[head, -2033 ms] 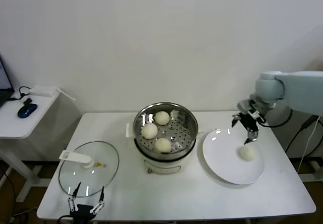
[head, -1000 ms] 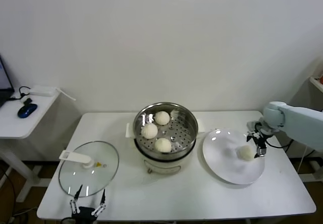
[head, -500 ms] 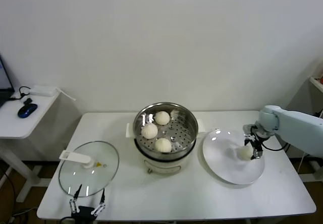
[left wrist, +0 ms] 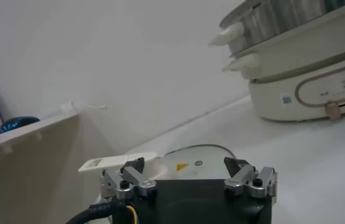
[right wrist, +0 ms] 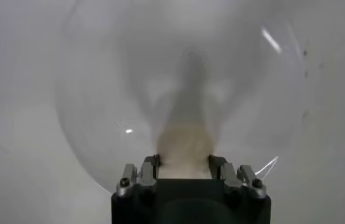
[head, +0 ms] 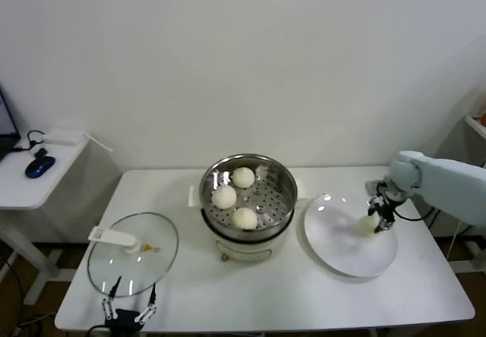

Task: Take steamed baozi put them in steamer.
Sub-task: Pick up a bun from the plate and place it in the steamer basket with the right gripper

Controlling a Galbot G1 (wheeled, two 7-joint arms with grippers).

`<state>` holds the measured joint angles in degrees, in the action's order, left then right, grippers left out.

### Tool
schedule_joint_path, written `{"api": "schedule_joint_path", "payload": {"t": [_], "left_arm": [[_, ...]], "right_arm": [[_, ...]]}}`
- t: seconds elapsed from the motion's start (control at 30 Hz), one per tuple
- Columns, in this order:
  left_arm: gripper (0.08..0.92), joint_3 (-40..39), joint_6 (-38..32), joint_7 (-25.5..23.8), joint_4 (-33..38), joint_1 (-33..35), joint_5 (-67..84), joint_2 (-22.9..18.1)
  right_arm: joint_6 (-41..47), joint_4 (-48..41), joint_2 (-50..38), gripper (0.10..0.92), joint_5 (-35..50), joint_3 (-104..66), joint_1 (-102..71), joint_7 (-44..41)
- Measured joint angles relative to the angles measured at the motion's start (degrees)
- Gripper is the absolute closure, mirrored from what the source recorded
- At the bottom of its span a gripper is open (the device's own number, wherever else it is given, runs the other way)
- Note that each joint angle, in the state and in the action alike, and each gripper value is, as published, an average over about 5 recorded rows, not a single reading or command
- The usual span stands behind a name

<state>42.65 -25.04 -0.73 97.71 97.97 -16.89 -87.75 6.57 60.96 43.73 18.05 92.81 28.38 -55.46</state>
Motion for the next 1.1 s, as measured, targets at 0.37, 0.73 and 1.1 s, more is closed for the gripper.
{"api": "schedule_joint_path", "payload": {"t": [0.37,0.73,1.1], "left_arm": [[0.177,-0.4,0.1,-0.2,1.0,0.2,-0.2,0.2],[0.177,-0.6,-0.3,0.0,2.0,0.8,-0.8,0.1],[0.177,-0.1,-0.4,0.1,2.3,1.4,-0.8,0.1]], "right_arm": [[2.5,13.9,5.0,0.459,17.5,15.6,25.3,-2.4],[6.7,18.1,12.5,0.458,29.2,14.6,33.0,-1.1],[8.6,12.8,20.7,0.457,30.1,8.9,25.3,1.4]]}}
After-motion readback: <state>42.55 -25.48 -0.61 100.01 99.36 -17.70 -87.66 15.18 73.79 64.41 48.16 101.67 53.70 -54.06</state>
